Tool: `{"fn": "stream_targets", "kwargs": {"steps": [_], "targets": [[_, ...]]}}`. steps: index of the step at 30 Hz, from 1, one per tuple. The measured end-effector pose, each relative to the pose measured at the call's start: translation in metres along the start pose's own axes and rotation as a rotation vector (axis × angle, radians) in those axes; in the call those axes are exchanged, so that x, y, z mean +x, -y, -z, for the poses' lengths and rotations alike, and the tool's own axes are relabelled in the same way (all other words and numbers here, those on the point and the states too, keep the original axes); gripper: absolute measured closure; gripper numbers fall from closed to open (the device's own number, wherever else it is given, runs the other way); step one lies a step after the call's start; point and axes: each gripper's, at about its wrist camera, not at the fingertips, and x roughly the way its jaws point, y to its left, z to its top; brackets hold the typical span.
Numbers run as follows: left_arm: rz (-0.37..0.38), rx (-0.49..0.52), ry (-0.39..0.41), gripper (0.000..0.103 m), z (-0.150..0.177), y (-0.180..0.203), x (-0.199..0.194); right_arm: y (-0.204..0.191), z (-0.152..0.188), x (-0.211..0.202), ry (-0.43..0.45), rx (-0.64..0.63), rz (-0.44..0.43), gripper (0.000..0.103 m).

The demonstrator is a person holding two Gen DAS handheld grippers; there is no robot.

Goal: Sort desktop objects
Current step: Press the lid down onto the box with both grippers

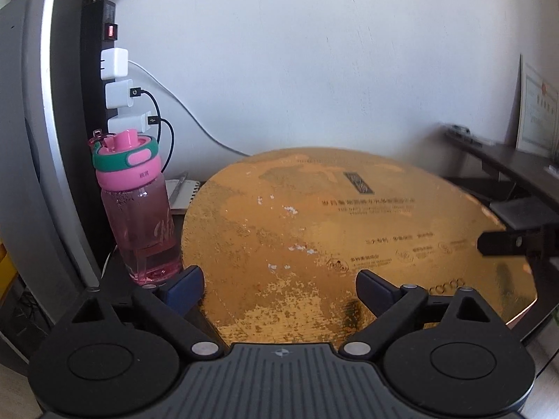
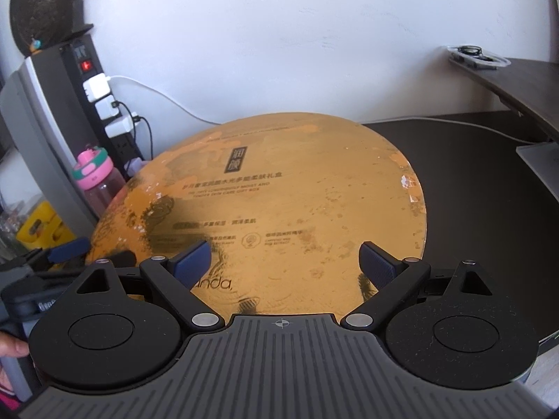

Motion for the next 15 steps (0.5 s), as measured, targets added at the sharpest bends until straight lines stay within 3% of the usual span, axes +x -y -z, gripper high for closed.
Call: {"fn": "stream_targets", "kwargs": {"steps": [8, 15], "targets": [[0.006, 0.011, -0.011, 0.006, 0.001, 0.000, 0.003, -0.007, 0.002, 0.006, -0.025, -0.031, -0.001, 0.008], [-0.012, 0.023, -0.032, 0.006, -0.002, 0.004, 0.004, -0.027, 0.015, 0.019, -0.071, -0.207, 0.118, 0.005]]}}
